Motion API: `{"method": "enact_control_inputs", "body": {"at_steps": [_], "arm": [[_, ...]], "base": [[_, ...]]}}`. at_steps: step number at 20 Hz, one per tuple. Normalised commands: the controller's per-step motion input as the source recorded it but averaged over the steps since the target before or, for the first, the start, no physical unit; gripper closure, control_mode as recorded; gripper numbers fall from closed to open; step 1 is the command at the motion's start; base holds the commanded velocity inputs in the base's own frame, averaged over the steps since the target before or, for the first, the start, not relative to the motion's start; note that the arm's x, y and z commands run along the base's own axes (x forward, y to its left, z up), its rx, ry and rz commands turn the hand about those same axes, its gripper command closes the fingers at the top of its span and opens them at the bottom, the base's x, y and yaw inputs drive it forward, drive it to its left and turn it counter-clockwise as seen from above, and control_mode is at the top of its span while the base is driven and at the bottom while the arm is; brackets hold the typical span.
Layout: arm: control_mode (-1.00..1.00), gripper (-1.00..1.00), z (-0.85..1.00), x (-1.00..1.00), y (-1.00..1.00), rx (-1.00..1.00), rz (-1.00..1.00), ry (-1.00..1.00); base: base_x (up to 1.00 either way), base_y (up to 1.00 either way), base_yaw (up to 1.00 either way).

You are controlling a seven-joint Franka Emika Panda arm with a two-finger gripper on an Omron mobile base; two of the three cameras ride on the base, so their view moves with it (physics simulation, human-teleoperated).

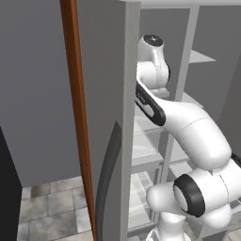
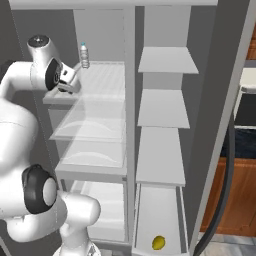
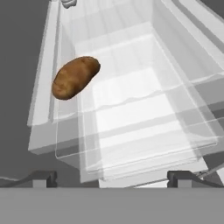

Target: Take the lemon and potato from the fridge shelf and place them in the freezer drawer to begin freezing them.

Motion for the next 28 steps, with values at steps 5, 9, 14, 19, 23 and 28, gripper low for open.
{"method": "enact_control_inputs", "body": {"at_steps": [5,9,14,19,23,28], "arm": [[-1.00,-1.00,-0.02,0.46,0.22,0.00,-0.21,0.09],[-1.00,-1.00,-0.09,0.38,0.21,0.00,-0.21,0.08],[-1.00,-1.00,-0.02,0.40,0.15,0.01,-0.18,0.03],[-1.00,-1.00,-0.28,0.33,0.06,0.01,-0.14,0.04],[-1.00,-1.00,-0.26,0.48,0.14,0.03,-0.08,0.01],[-1.00,-1.00,-0.14,0.48,0.18,0.05,-0.01,0.00]], "base": [[0.00,0.00,0.00],[0.00,0.00,0.00],[0.00,0.00,0.00],[0.00,0.00,0.00],[0.00,0.00,0.00],[0.00,0.00,0.00]]}}
